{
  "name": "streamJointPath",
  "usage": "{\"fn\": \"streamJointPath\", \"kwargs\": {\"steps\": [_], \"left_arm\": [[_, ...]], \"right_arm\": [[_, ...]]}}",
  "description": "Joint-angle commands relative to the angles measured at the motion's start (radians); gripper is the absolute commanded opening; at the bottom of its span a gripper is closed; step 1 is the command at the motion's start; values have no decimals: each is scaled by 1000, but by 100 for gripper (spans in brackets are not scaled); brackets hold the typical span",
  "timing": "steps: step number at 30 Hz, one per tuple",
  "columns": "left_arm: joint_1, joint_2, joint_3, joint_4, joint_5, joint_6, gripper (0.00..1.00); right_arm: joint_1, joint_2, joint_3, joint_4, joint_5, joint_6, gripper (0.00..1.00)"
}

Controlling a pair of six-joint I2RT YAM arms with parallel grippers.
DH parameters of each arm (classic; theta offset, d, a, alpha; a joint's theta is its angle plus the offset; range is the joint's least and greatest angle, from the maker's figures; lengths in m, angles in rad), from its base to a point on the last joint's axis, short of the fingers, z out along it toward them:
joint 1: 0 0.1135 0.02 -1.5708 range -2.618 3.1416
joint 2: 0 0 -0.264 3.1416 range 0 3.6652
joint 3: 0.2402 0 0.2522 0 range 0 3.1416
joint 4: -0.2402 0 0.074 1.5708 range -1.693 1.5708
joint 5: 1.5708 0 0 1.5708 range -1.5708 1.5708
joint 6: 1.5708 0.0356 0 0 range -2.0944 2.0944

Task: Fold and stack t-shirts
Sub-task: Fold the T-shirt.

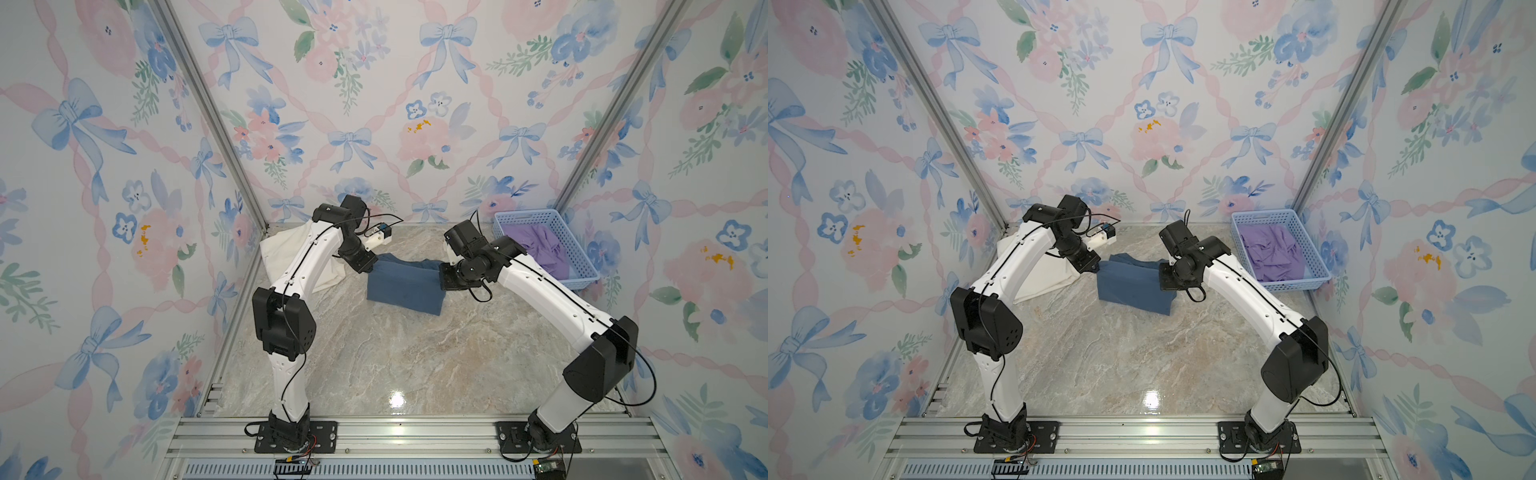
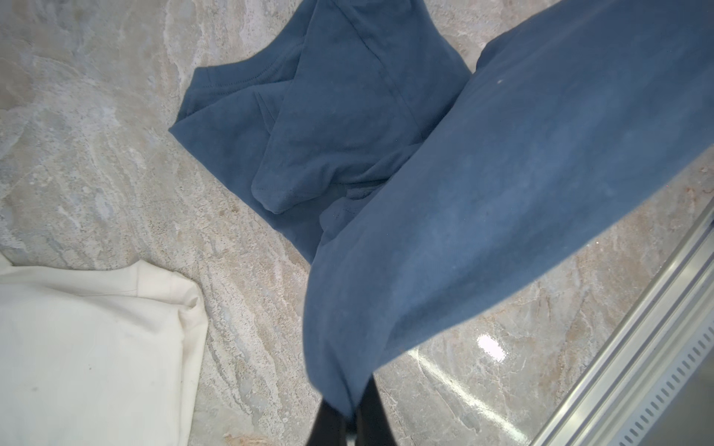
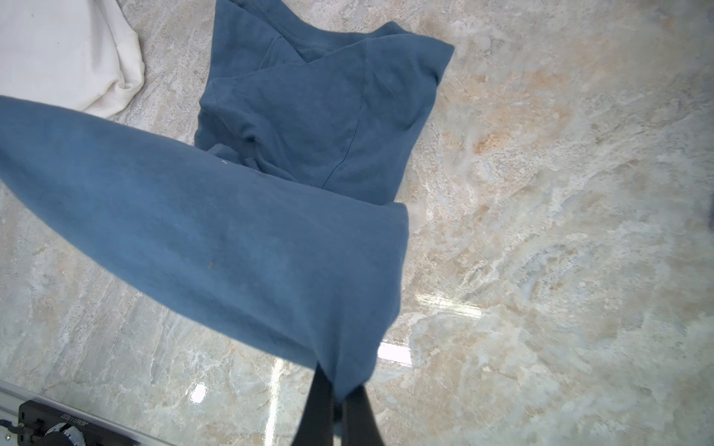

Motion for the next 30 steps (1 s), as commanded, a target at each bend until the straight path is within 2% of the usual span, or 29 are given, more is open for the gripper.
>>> {"fn": "streamJointPath", "kwargs": {"steps": [1, 9, 14, 25, 30], "left_arm": [[18, -105, -39, -27, -8, 21, 0], [18, -227, -158, -27, -8, 30, 0], [19, -271, -235, -25, -25, 43, 0], [83, -276, -302, -13, -52, 101, 0], [132, -253, -336, 17, -52, 123, 0]], "right_arm": [[18, -48, 27, -86, 17, -15, 0], [73, -77, 10, -104, -21, -4, 0], [80, -74, -29, -74, -137, -2, 0], [143, -18, -14, -90, -180, -24, 0], [157, 51, -9, -86, -199, -28, 0]]}}
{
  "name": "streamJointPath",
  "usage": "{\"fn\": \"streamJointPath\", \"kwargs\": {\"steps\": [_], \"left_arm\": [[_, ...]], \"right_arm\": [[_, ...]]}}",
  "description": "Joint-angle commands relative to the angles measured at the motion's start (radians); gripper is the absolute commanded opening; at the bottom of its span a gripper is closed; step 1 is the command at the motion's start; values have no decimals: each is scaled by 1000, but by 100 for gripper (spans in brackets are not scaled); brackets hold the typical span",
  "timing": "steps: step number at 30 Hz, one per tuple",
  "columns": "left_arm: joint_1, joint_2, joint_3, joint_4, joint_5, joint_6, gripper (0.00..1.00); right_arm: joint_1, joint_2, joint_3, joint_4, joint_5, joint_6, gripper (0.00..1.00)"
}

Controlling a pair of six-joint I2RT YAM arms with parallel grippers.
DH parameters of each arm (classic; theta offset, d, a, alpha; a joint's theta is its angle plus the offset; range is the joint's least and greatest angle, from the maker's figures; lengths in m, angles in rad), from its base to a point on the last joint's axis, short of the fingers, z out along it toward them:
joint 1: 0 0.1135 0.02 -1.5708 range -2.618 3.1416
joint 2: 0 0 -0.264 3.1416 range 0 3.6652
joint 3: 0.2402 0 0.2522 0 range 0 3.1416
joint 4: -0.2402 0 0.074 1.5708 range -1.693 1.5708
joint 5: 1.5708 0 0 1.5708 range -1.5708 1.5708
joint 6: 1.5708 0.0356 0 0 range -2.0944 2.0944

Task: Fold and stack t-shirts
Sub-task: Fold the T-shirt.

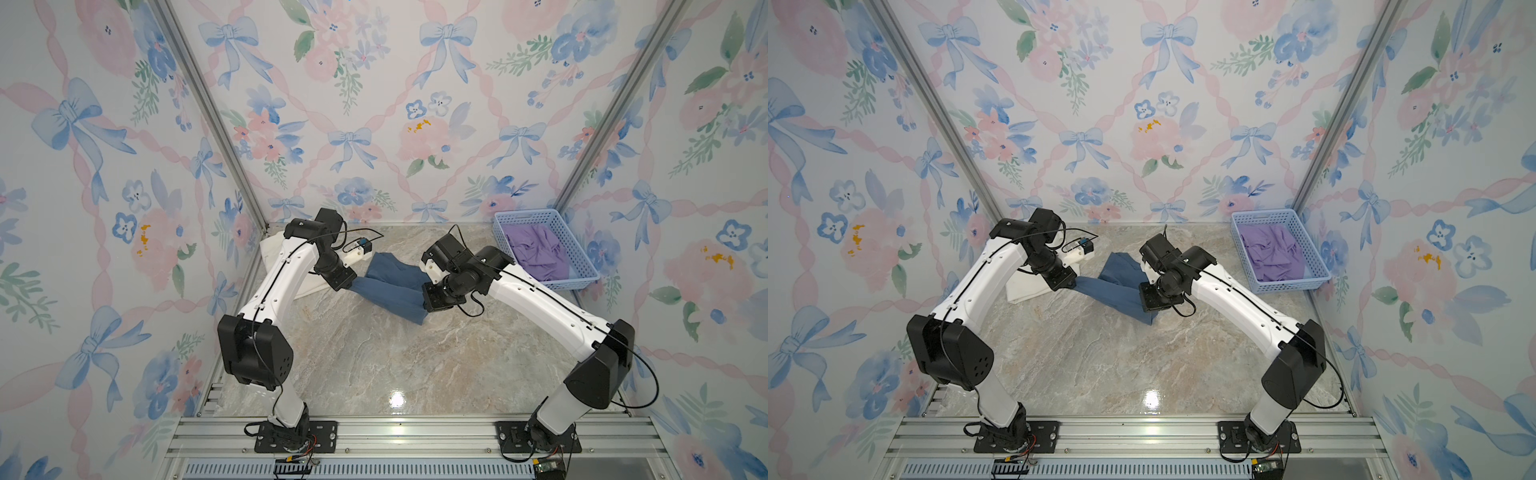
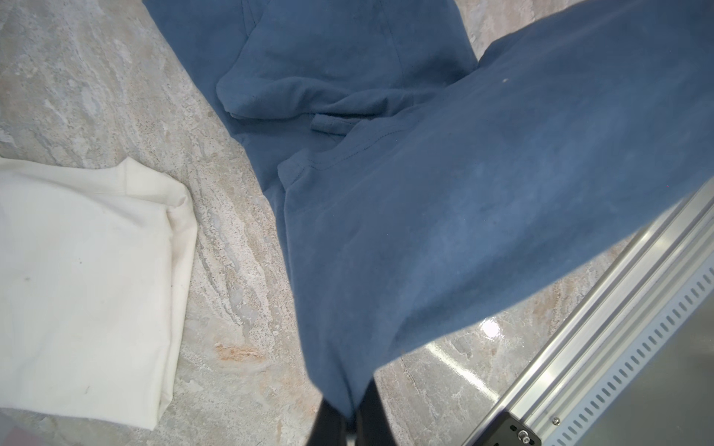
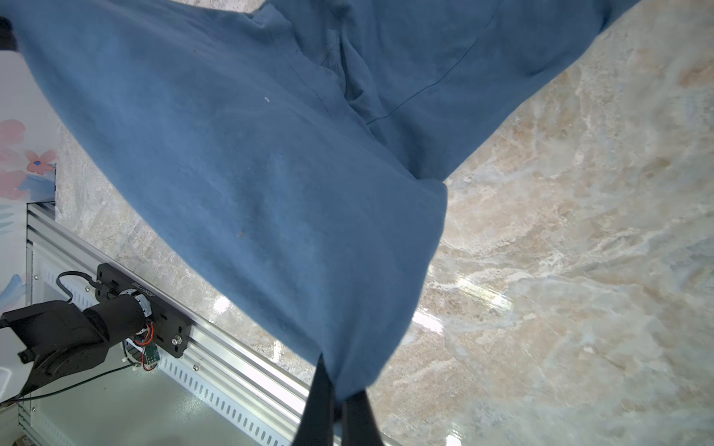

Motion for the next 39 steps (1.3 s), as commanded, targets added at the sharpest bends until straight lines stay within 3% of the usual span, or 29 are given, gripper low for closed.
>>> {"fn": "streamJointPath", "kwargs": {"steps": [1, 10, 19, 22, 30, 39], "left_arm": [[48, 1, -24, 23, -20, 41, 0], [120, 183, 120, 44, 44, 40, 0], [108, 503, 578, 37, 120, -74, 0], [81, 576, 674, 39, 124, -94, 0], [31, 729, 849, 52, 150, -137, 0], [6, 840, 932, 138, 161, -207, 0]], "right_arm": [[13, 42, 10, -40, -17, -14, 0], [3, 122, 62, -35, -17, -21, 0], [-78, 153, 64, -1, -24, -8, 0], [-109, 158, 63, 14, -30, -5, 0], [-200, 192, 46, 65, -54, 2, 0], [-277, 275, 32, 161, -100, 33, 0]]}}
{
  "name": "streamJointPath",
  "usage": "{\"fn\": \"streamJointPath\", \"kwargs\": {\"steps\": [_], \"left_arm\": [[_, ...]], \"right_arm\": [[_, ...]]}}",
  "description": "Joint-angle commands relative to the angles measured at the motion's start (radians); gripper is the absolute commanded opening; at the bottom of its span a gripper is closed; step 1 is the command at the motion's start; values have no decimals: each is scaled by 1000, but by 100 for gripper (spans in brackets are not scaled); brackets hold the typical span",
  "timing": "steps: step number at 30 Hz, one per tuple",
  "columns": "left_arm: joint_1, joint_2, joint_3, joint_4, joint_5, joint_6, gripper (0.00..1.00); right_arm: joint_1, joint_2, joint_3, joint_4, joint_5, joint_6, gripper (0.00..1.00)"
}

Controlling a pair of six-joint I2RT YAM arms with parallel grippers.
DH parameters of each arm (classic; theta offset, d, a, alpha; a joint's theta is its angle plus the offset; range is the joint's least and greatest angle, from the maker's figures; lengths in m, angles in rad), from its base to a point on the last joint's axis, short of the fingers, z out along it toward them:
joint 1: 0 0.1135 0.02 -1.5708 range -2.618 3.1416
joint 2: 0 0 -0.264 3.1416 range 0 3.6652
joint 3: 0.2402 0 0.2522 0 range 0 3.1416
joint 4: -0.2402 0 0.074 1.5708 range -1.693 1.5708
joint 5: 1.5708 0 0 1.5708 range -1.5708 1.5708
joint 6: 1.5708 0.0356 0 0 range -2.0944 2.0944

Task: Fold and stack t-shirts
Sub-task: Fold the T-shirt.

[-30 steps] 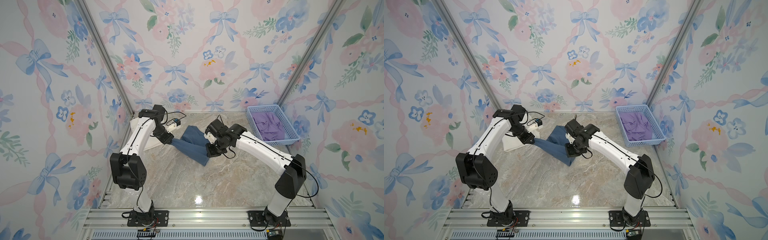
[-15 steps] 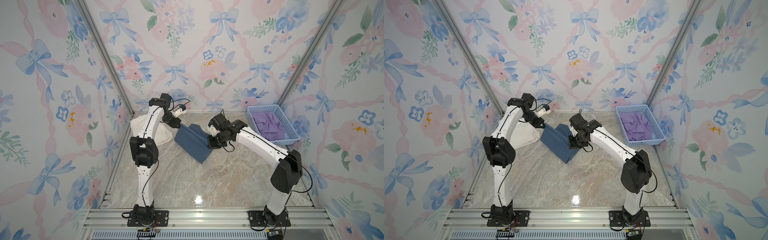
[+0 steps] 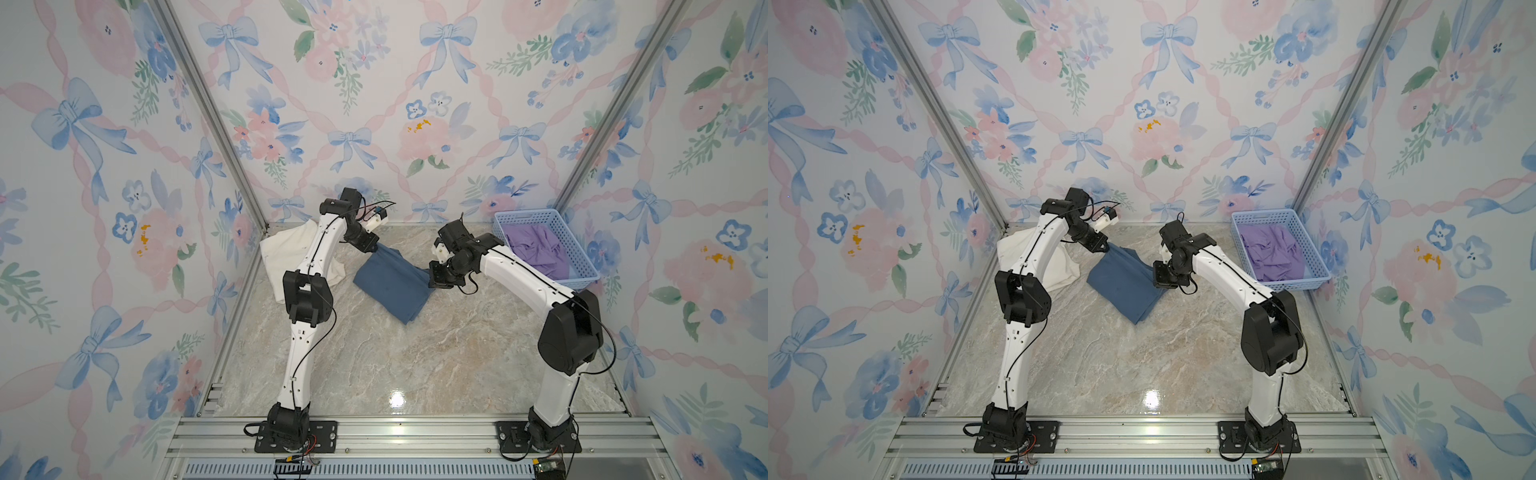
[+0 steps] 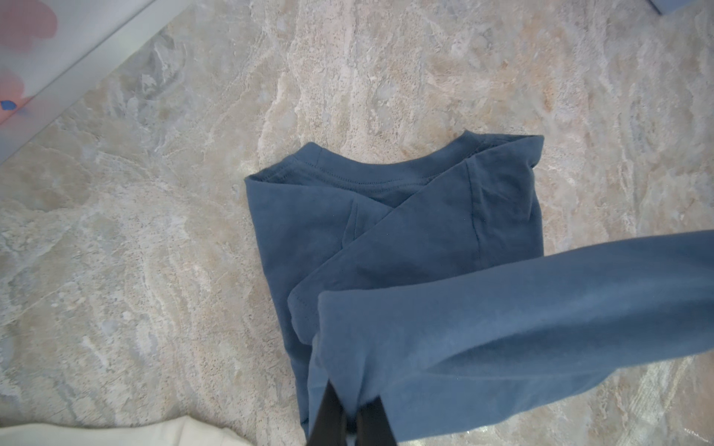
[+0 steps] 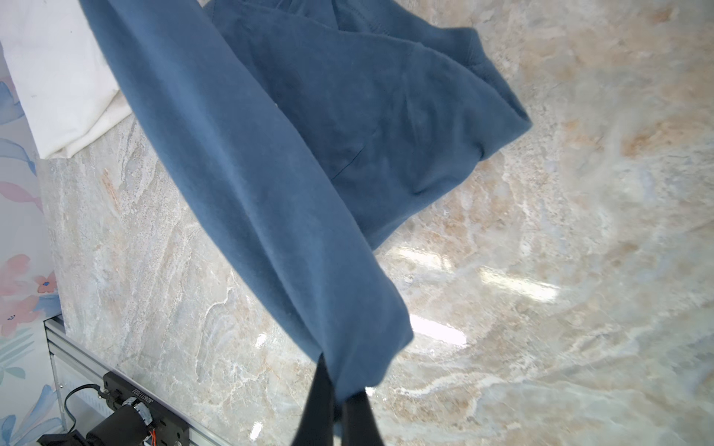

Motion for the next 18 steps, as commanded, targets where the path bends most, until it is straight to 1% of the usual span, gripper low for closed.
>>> {"fn": "streamJointPath", "kwargs": {"steps": [1, 4, 5, 7, 8, 10, 14, 15, 17, 18], "left_arm": [[7, 44, 30, 96, -18, -65, 0], [7, 65, 28, 159, -18, -103, 0], [6, 73, 29, 180, -14, -113, 0], [4, 88, 28, 223, -19, -137, 0], [4, 96, 29, 246, -21, -152, 1], [2, 111, 29, 285, -28, -181, 5], [-1, 132, 30, 334, -49, -229, 12], [-1, 134, 30, 342, -54, -240, 17], [0, 133, 28, 352, -63, -258, 20], [-1, 130, 28, 359, -74, -268, 24]], "right_arm": [[-35, 68, -7, 1, -29, 26, 0], [-59, 132, 26, 29, -37, 37, 1], [-66, 150, 47, 38, -31, 42, 6], [-77, 187, 81, 52, 2, 50, 21], [-82, 201, 90, 64, 14, 60, 26], [-72, 198, 86, 96, 93, 70, 32], [10, 119, 33, 164, 267, 50, 37], [34, 93, 14, 179, 308, 46, 37], [80, 41, -27, 216, 367, 29, 38], [103, 17, -41, 222, 405, 22, 38]]}}
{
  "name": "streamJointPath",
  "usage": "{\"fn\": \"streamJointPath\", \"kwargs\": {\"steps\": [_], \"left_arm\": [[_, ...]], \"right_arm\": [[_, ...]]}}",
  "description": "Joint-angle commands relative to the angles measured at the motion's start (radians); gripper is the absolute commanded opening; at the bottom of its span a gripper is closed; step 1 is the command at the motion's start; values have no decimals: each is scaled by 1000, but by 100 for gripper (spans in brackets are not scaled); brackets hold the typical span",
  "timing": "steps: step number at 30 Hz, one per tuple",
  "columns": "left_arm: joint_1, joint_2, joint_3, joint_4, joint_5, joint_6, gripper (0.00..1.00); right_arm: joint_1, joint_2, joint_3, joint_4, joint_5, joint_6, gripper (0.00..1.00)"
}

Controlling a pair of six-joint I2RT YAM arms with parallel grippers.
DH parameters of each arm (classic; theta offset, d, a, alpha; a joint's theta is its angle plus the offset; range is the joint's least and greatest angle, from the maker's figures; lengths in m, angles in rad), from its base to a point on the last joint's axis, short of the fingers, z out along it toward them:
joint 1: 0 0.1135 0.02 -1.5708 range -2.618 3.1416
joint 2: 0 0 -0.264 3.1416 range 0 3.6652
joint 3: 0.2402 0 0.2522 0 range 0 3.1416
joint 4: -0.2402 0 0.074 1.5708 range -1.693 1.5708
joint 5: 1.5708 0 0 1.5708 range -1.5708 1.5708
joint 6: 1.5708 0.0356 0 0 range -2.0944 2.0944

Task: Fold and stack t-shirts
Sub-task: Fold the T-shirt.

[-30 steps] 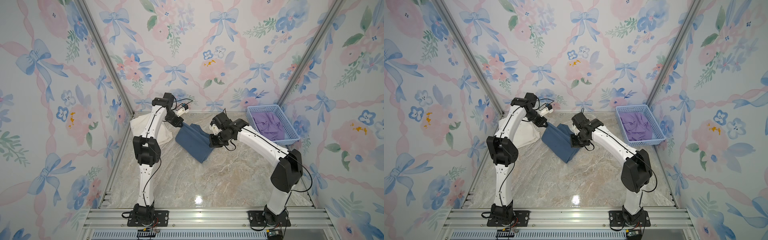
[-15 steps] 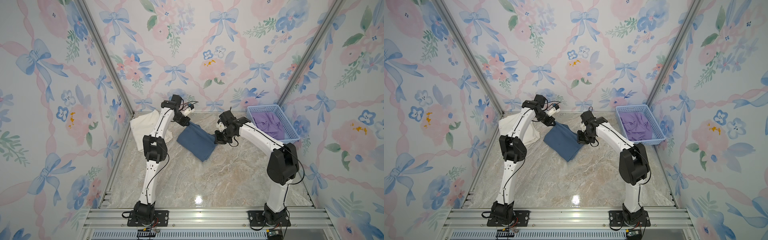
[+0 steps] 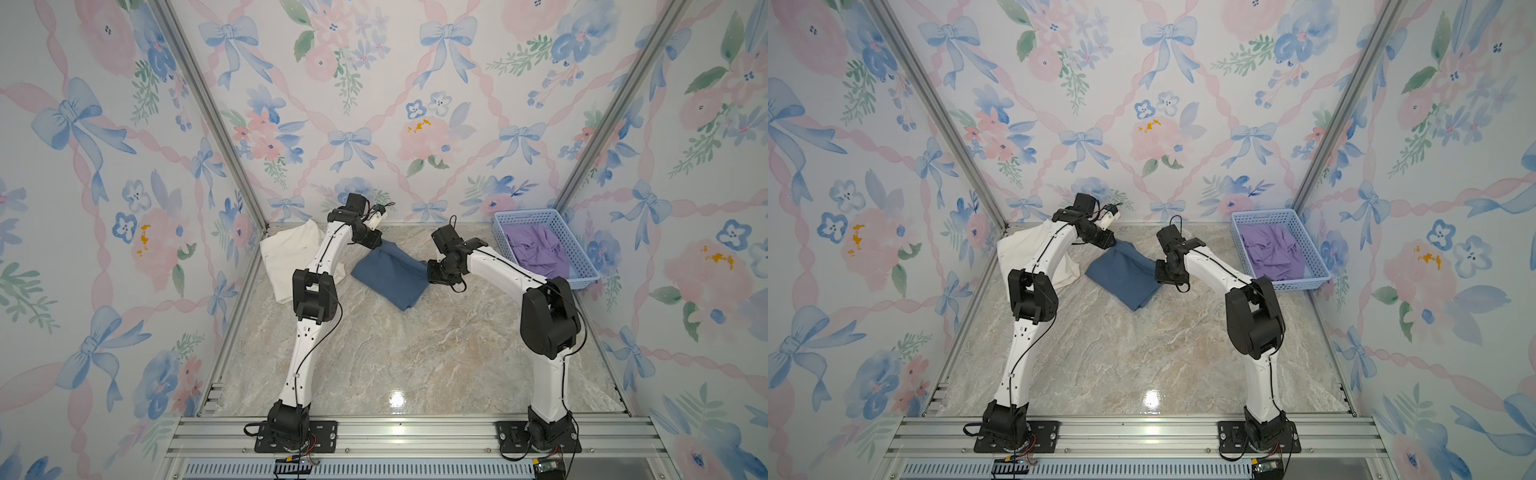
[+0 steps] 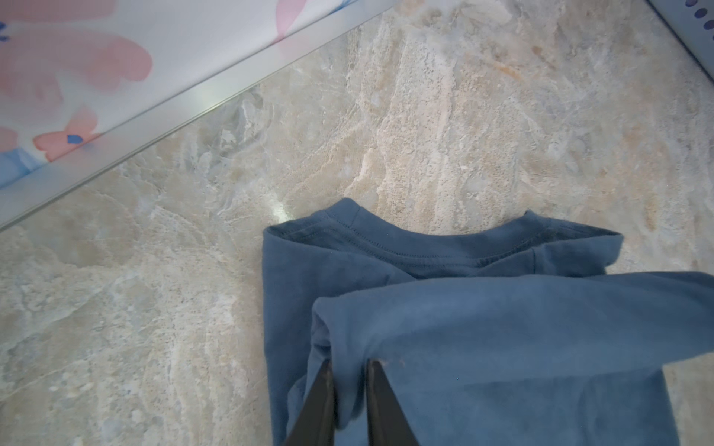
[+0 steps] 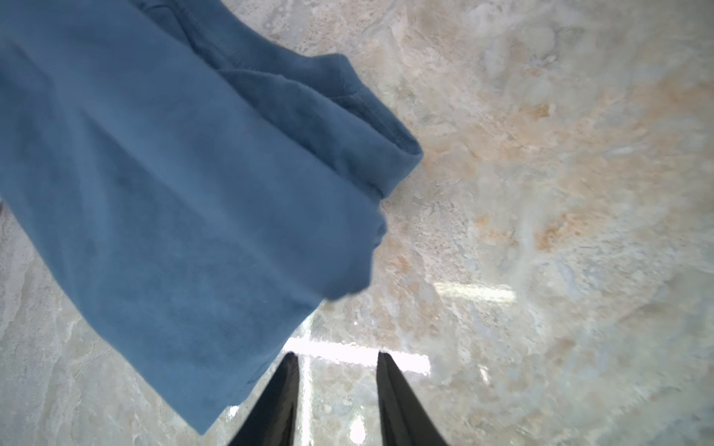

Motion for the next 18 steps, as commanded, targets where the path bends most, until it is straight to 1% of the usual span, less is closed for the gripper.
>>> {"fn": "streamJointPath", "kwargs": {"steps": [1, 4, 6, 7, 9, 10, 14, 18], "left_arm": [[2, 10, 24, 61, -34, -72, 26], [2, 2, 26, 81, -71, -101, 30], [2, -15, 16, 83, -82, -111, 30], [2, -37, -8, 83, -65, -106, 30], [-3, -99, -93, 82, -21, -74, 30], [-9, -137, -152, 82, -27, -54, 30], [-48, -259, -368, 80, -108, 44, 31], [-54, -307, -470, 74, -160, 70, 30]], "right_arm": [[90, -117, -50, 64, 173, -33, 38], [122, -132, -53, 60, 176, -36, 38], [131, -93, -4, 10, 151, -31, 38], [134, -67, 24, -15, 147, -26, 38], [135, -10, 82, -54, 131, -21, 37], [134, 27, 119, -81, 124, -13, 37], [124, 166, 258, -157, 39, 19, 36], [104, 282, 361, -182, -77, 62, 35]]}}
